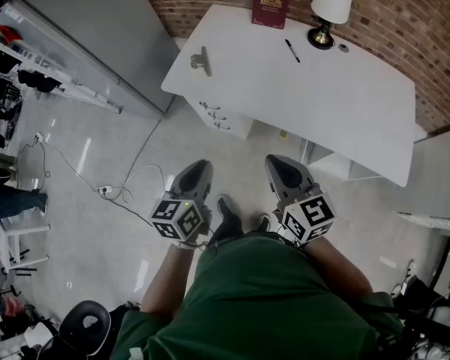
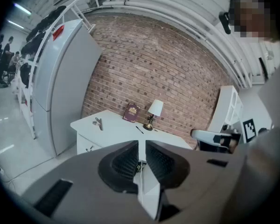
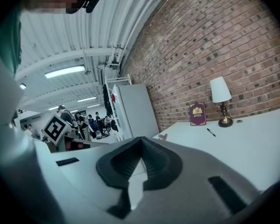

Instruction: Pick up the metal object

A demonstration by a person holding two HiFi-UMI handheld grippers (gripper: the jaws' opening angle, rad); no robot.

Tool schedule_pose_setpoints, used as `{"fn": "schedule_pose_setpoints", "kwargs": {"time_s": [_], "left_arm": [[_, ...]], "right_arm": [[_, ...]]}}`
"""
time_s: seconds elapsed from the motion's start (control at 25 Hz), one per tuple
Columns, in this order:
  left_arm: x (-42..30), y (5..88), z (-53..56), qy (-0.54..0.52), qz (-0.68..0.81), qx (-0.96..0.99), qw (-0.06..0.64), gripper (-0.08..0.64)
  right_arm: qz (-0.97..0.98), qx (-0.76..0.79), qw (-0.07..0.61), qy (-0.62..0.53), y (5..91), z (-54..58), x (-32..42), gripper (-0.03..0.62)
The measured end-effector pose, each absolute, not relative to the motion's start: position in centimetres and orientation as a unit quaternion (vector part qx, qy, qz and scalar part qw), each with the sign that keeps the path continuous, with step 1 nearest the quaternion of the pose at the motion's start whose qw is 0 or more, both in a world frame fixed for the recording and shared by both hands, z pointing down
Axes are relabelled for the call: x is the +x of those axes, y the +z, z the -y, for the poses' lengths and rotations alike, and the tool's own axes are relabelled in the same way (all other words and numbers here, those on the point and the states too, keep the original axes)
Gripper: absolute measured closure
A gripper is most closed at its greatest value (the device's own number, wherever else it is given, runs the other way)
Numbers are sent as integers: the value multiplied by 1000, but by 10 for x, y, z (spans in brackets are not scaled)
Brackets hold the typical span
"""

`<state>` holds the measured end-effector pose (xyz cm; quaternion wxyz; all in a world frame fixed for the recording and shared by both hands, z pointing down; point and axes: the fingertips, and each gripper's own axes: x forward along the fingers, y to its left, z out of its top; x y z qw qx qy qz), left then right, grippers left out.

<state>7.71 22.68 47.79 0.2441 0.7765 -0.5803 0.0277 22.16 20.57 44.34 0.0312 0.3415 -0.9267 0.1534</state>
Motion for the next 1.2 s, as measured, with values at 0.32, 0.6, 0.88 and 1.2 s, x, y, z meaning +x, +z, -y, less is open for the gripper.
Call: {"fn": "schedule_pose_setpoints", "kwargs": {"time_s": [0.32,0.6,0.88,1.2], "left_arm": [[71,467,-236,28,591,771,236,517],[50,453,-234,21,597,770,225,517],[-5,454,-220,6,595,771,226,517],[-72,459,-203,-11,587,775,235,517]], "right_arm": [[930,341,10,139,424,-207,220,589],[928,348,19,130,417,-200,200,589],[929,354,32,107,408,-186,152,589],[920,378,44,87,400,-163,99,589]]}}
